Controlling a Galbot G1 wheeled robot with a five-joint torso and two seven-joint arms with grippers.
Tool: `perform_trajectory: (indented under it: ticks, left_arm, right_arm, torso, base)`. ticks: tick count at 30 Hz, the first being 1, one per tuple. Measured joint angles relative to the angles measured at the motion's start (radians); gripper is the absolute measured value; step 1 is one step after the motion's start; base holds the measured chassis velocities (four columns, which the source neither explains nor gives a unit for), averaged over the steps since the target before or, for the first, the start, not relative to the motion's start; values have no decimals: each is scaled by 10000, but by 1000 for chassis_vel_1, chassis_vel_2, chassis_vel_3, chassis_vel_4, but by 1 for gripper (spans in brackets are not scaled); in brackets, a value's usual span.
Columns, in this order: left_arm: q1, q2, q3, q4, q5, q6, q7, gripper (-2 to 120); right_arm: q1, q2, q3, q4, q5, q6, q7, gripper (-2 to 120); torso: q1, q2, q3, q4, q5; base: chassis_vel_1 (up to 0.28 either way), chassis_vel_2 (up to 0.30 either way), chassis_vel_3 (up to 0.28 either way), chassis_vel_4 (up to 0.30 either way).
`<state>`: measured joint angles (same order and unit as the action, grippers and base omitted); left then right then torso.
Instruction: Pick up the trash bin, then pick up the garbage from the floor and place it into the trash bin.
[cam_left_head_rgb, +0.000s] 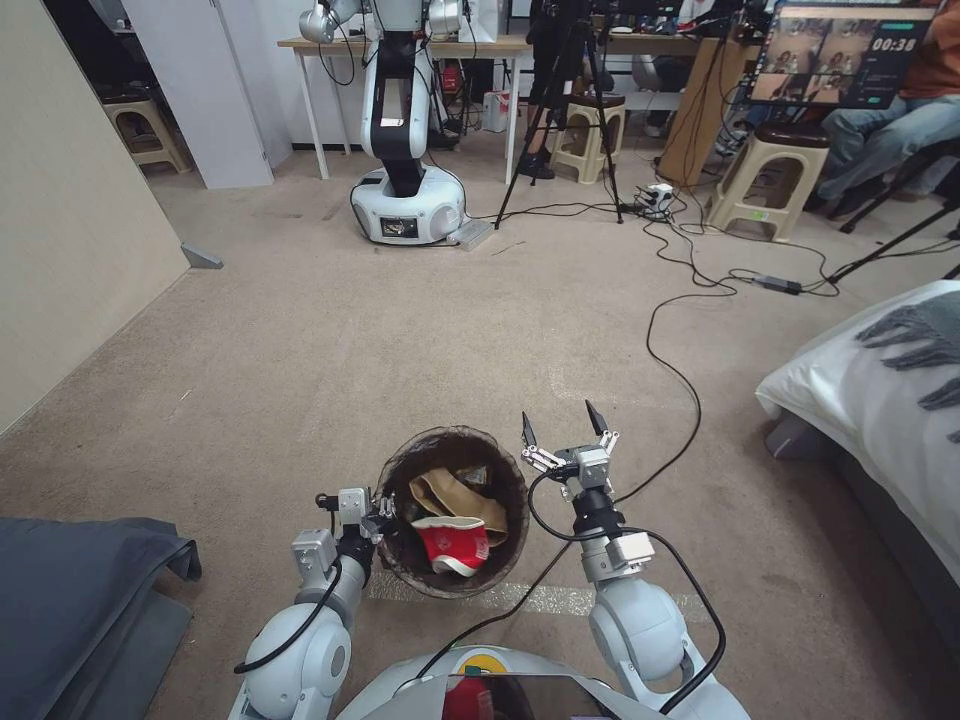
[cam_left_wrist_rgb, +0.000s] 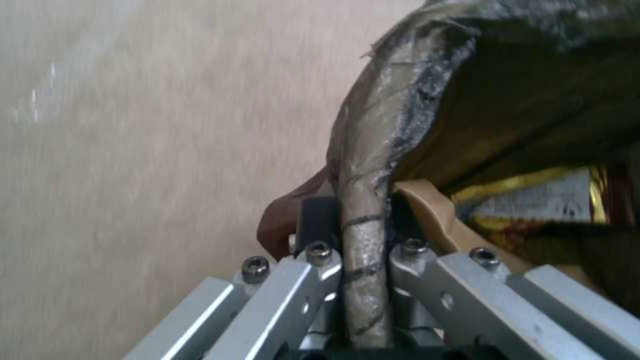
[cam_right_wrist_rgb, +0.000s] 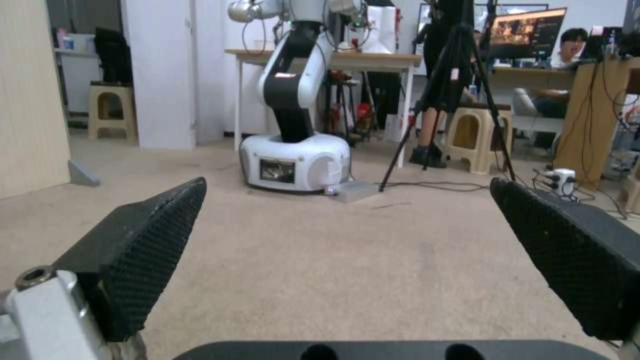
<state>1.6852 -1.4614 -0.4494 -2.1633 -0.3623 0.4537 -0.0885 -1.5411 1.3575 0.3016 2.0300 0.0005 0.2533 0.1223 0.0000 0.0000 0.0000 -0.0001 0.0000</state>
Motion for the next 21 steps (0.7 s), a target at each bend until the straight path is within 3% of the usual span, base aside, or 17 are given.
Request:
perform_trajectory:
  ticks: [4,8,21]
  left_arm:
    - [-67,52,-75,-5,-559,802,-468,2]
    - [-209,54,-169,192,-888,1098,-793,2]
    - [-591,-31,-342,570,-1297,1462,-1320,2]
  right_arm:
    - [-21,10,8,14,-2,10,-1,100]
    - [-23,26,12,8,-19,40,-18,100]
    - [-71,112,-42,-67,-174,178,-80,100]
  torso:
    - [0,0,0,4,1]
    - [0,0,0,2,0]
    - [0,1,-1,2,3]
  base:
    - [0,0,0,0]
    - [0,0,0,0]
    - [0,0,0,0]
